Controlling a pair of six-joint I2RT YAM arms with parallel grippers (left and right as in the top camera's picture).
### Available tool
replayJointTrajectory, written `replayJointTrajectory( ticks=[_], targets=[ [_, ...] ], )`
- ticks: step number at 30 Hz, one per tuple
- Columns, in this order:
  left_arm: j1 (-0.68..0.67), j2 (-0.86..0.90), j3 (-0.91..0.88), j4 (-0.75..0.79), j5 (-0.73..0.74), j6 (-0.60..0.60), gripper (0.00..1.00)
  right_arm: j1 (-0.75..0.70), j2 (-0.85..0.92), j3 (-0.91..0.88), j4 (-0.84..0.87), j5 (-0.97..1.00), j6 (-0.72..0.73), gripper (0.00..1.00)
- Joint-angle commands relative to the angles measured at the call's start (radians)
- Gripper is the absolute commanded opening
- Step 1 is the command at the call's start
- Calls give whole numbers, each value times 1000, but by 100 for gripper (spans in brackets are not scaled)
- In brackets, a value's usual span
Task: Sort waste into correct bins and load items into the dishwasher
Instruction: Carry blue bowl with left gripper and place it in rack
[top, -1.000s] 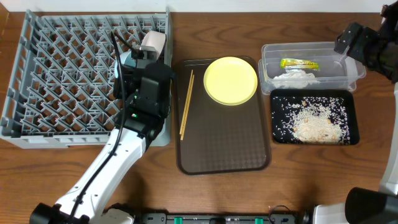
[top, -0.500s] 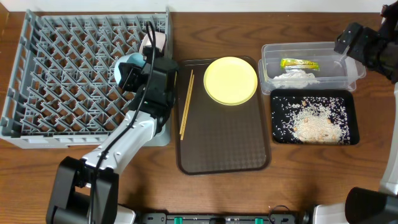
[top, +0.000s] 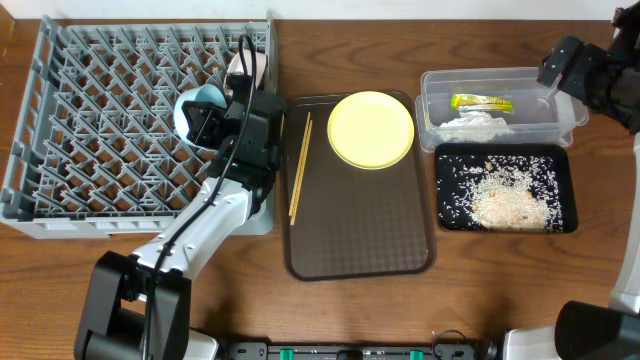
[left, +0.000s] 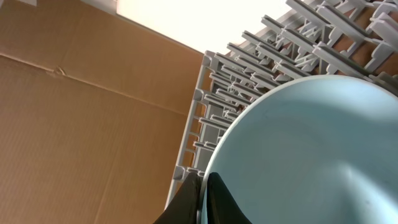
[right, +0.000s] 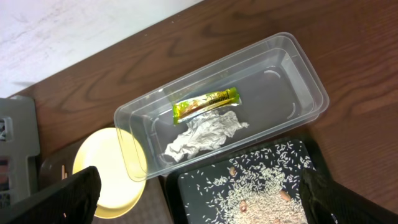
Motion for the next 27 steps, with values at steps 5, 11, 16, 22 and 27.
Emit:
replayJointTrajectory(
  ticks=[5,11,16,22,27],
  targets=[
    [-2,2,-40,2,-24,-58,7,-2,5,10,-2,-5,6,99],
    [-32,2,-43,2,-23,-58,8,-2,5,10,-2,-5,6,99],
    [-48,7,-44,-9,-19,-60,7,-2,5,10,-2,-5,6,99],
    [-68,42,-44,-29,-19,-60,7,-2,5,10,-2,-5,6,99],
    [-101,67,-44,-28,-19,-60,8,-2,5,10,-2,-5,6,99]
  ],
)
